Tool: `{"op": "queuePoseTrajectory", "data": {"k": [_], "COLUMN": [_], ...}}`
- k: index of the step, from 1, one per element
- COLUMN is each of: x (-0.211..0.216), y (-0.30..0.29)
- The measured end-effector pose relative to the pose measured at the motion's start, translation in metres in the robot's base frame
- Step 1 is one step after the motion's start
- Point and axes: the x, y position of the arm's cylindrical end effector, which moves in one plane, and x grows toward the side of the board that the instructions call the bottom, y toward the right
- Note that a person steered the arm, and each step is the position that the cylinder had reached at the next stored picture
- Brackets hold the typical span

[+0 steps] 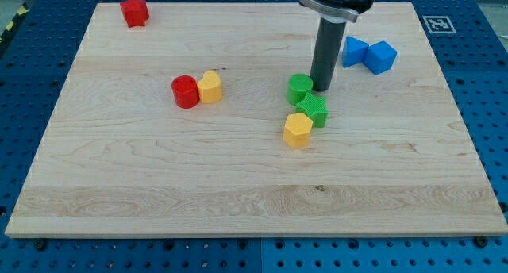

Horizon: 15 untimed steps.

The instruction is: Move the blue triangle towards the top center of the board

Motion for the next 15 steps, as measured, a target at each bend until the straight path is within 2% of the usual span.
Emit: {"op": "queuePoseTrajectory", "data": {"k": [2, 3, 4, 5, 6, 7, 9, 10, 11, 12, 15], "x": [0.000, -0.001, -0.033, -0.035, -0.047, -0.075, -0.077, -0.070, -0.019, 0.004, 0.004], "y": [0.027, 0.068, 0.091, 0.122, 0.128, 0.120, 0.057, 0.064, 0.087, 0.063, 0.052]}}
